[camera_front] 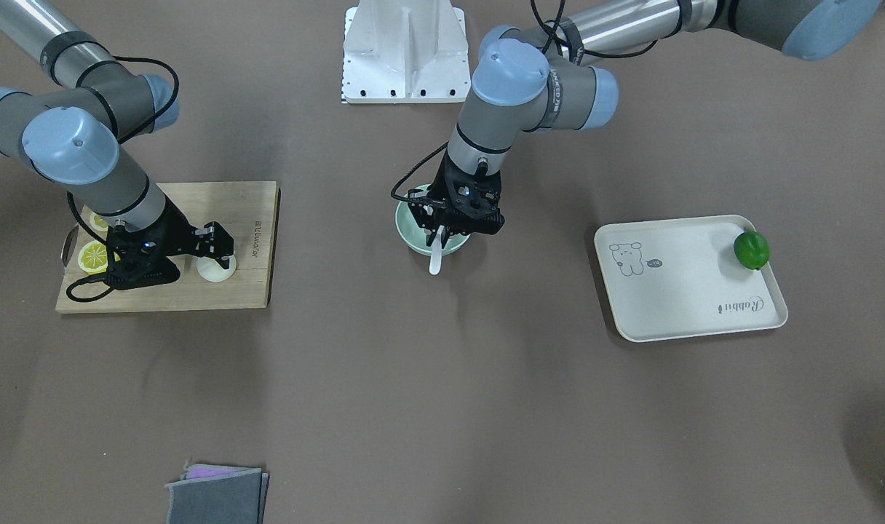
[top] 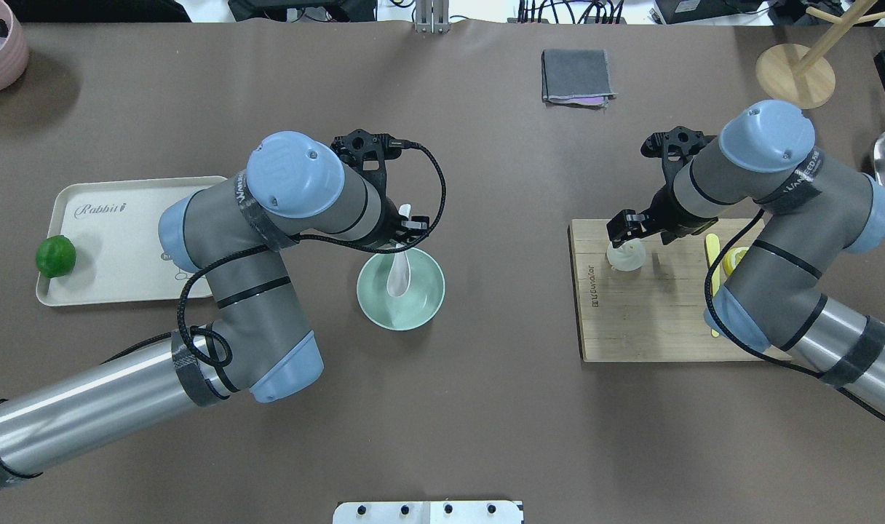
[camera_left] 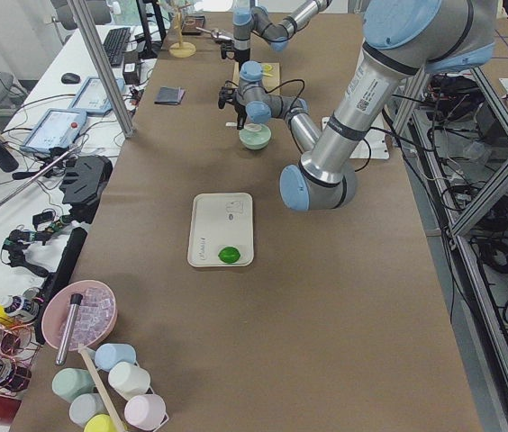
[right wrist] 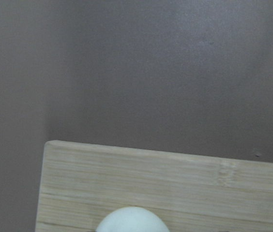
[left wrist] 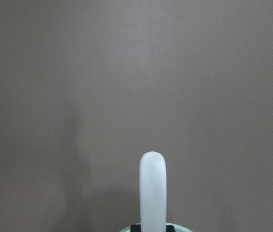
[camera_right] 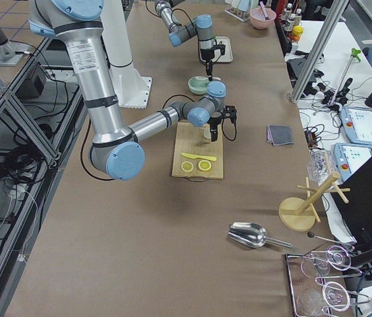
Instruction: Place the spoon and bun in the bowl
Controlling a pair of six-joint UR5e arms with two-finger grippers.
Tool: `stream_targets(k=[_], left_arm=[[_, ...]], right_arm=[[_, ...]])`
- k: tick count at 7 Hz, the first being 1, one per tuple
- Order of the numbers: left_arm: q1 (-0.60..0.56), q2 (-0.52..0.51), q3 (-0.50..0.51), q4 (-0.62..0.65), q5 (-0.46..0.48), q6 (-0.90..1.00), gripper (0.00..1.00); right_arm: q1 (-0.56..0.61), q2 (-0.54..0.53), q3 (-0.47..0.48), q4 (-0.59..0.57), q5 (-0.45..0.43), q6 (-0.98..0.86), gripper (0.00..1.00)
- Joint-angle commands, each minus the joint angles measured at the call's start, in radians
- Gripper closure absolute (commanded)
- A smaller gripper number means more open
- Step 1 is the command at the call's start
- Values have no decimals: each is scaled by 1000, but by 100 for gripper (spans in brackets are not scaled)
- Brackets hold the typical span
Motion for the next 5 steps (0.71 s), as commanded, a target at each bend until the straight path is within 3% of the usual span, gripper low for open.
stream_targets(k=[1, 2, 5], left_arm=[[8, 3, 6, -1, 13, -1, 44], [9, -1, 1, -4, 14, 1, 2], [6, 0, -5, -8, 14, 2, 2]], right_arm=[[-5, 5, -3, 0, 3, 4, 58], [-5, 7, 0, 0, 7, 4, 100], [-8, 34, 14, -3, 14, 59, 100]])
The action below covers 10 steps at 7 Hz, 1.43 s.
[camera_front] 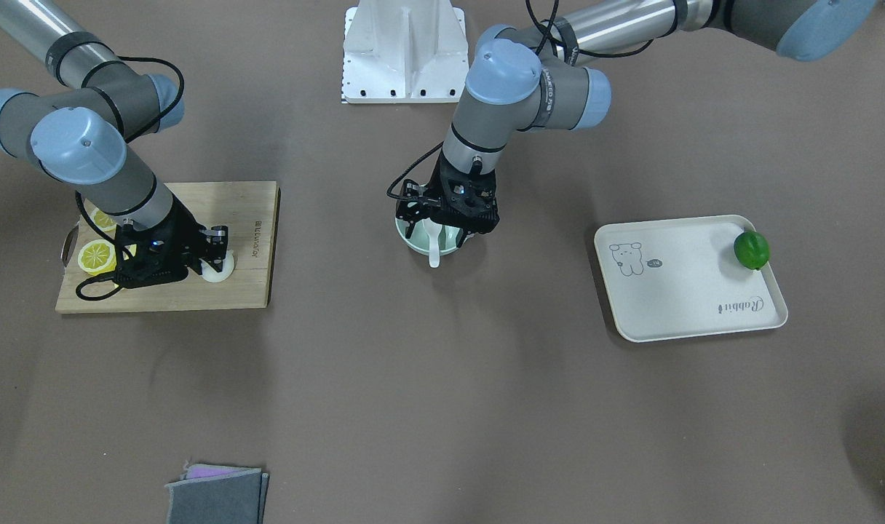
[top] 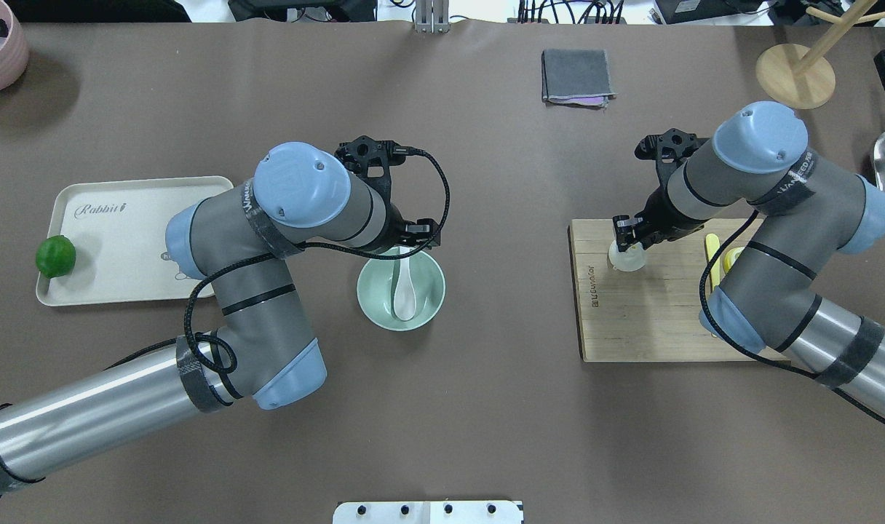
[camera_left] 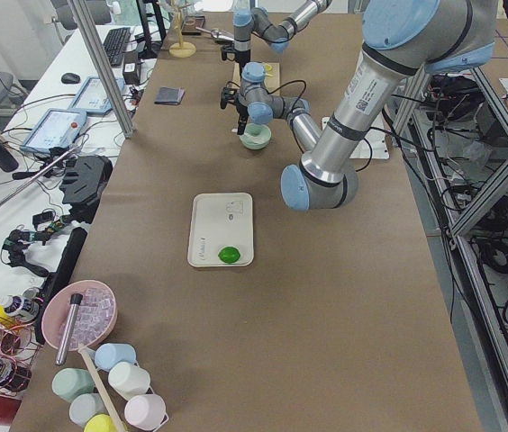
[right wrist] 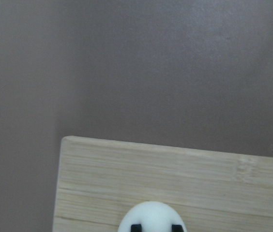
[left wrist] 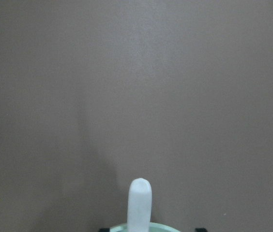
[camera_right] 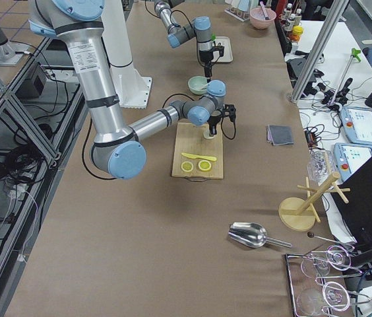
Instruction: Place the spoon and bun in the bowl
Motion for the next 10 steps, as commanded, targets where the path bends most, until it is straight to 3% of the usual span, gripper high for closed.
stream_targets(k=[1, 2, 3, 5, 7, 8, 9, 10], left_arm=[[-23, 4, -26, 0, -1, 10, 2], [-77, 42, -63, 1, -12, 72, 2], [-108, 160, -166, 1, -14, 208, 2], [-246, 340, -262, -4, -200, 341, 2], [-363, 470, -288, -17, -288, 503, 2], [-365, 500, -290, -57, -290, 504, 2], [-365, 501, -290, -60, -290, 493, 2], [-366, 506, -287, -60, -281, 489, 2]], right_arm=[[-3, 71, 10, -10, 2, 96, 100], [-42, 163, -8, -13, -8, 220, 100], [-81, 247, -17, -13, -28, 349, 100], [-217, 358, -19, -14, -189, 524, 100], [-303, 453, -77, -14, -302, 609, 100], [-311, 490, -117, -14, -327, 620, 47], [-314, 486, -114, -11, -326, 641, 0], [-308, 445, -59, -14, -305, 635, 0]])
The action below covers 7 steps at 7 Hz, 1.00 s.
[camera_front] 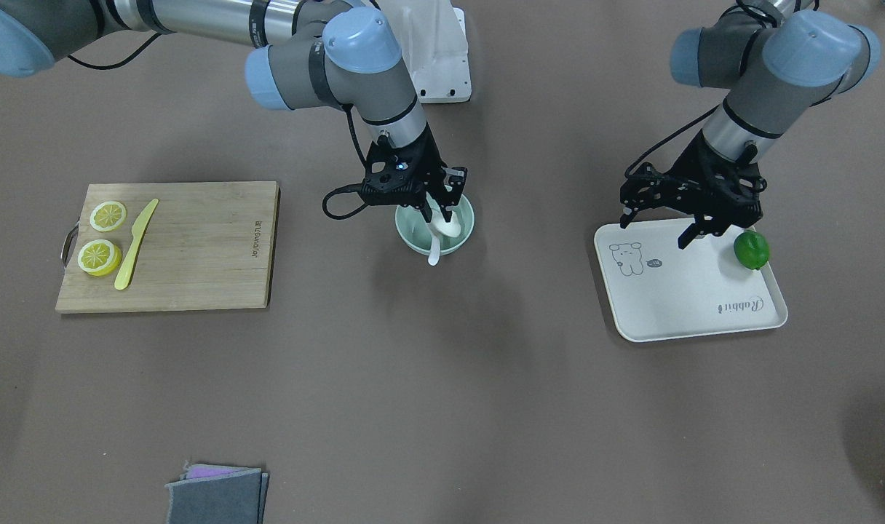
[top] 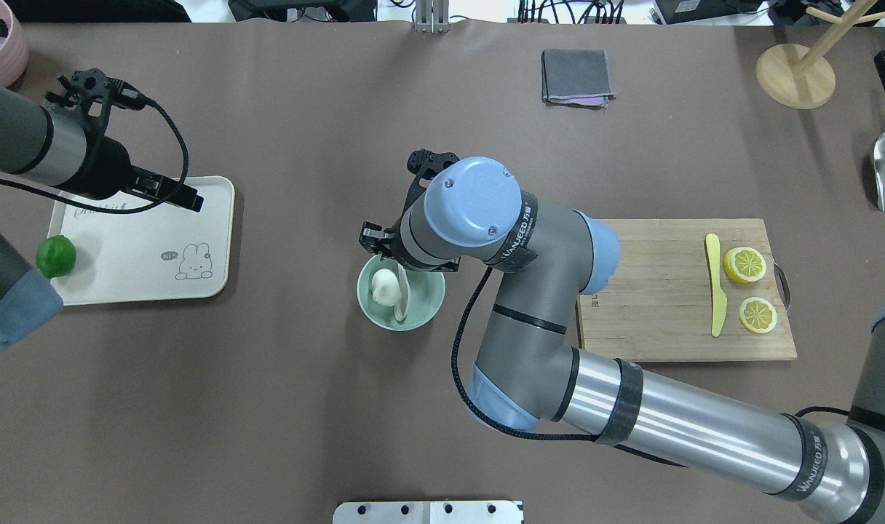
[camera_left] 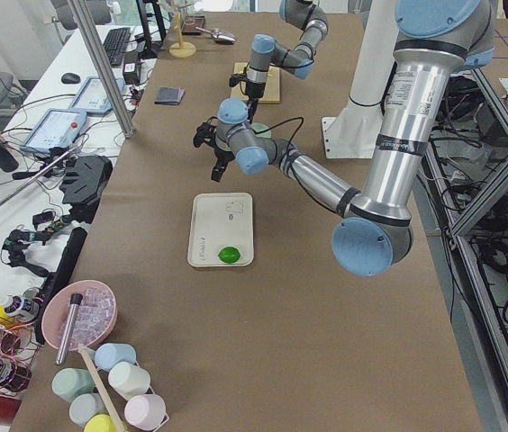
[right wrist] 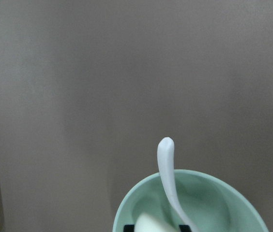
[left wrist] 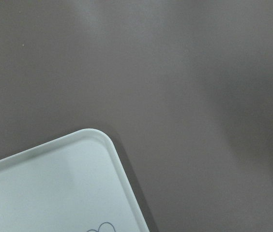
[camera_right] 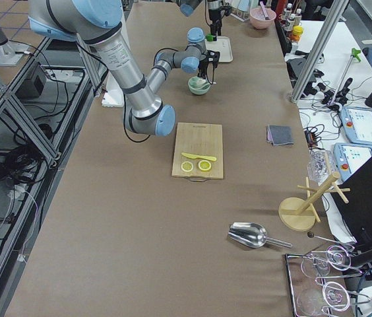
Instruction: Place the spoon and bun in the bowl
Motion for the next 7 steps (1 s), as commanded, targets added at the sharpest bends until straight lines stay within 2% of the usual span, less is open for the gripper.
stream_targets(k=[1, 2, 3, 5, 6, 7], left_arm=[[-28, 34, 8, -3, 5, 13, 2], [-46, 45, 34, 4, 8, 52, 2], [-53, 69, 49, 7, 9, 68, 2], [-172, 165, 52, 42, -50, 305, 2], [-256, 207, 46, 78, -140, 324, 2], [-302, 264, 48, 71, -179, 356, 2]], right_arm=[[54, -200, 192, 0, 105, -12, 0], [161, -356, 300, 0, 225, -129, 0], [268, -467, 322, 0, 300, -294, 0], [492, -638, 274, -3, 390, -723, 0], [627, -690, 206, -1, 469, -938, 0], [747, -745, 154, -1, 508, -1134, 0]])
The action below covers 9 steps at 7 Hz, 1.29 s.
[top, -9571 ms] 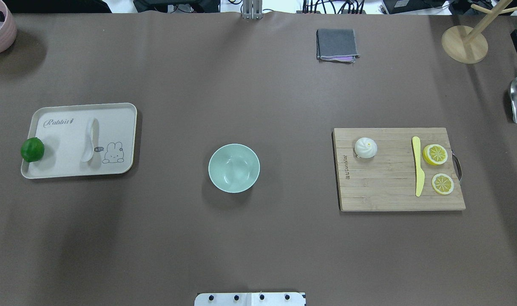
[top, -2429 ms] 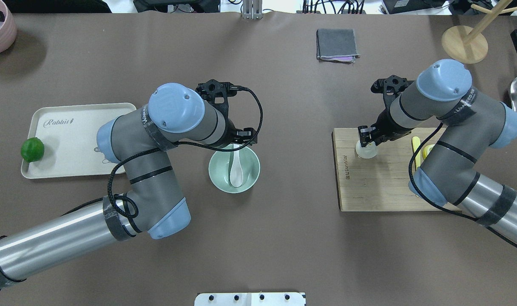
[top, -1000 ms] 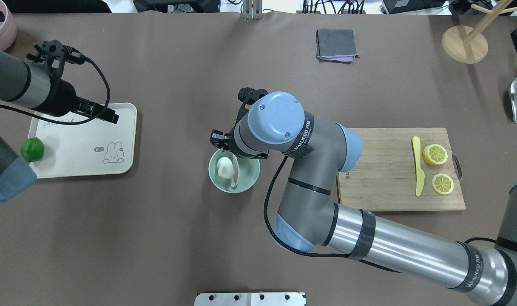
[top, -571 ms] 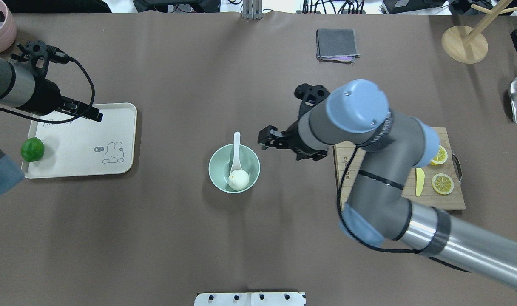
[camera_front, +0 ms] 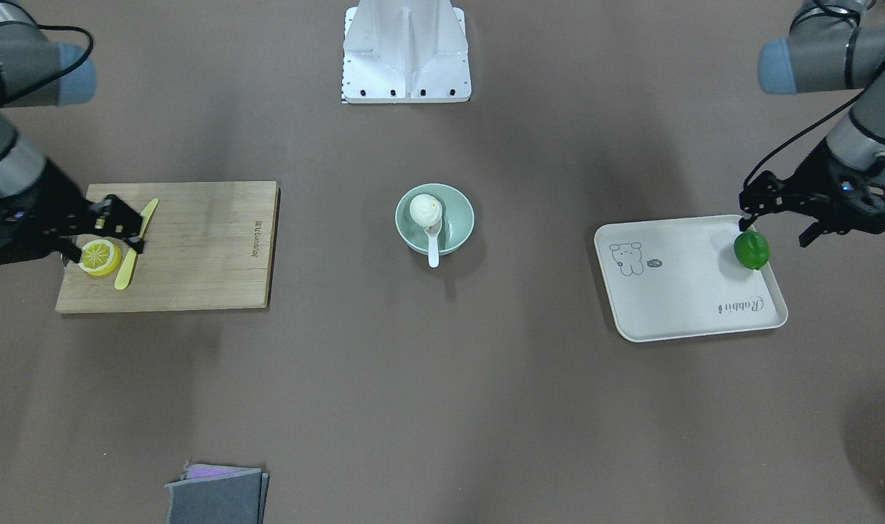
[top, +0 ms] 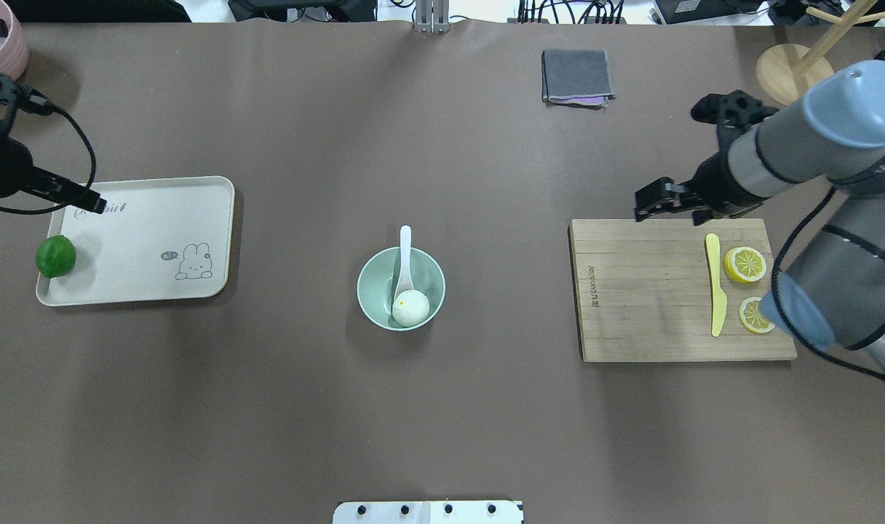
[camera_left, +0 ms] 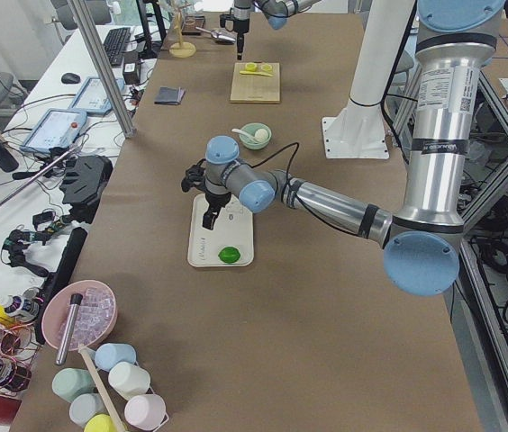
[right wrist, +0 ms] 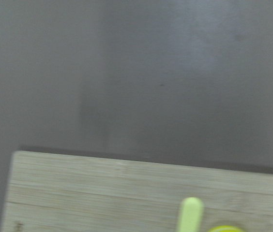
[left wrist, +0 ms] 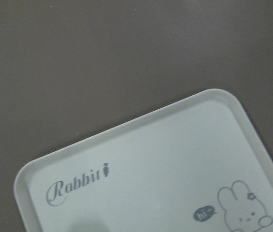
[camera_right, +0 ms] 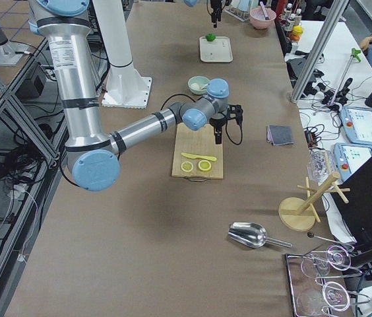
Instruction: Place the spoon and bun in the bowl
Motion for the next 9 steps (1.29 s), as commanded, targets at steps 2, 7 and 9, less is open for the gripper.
stream_targets(k=[2, 7, 9], left_arm=[[-170, 176, 1, 4, -66, 236, 2], [-322, 199, 61, 126, -122, 261, 2], [-331, 207, 67, 128, -124, 260, 2]], right_arm=[[314, -101, -200, 0, 90, -517, 0], [373, -86, -264, -3, 98, -555, 0], [388, -89, -264, -1, 104, -555, 0]])
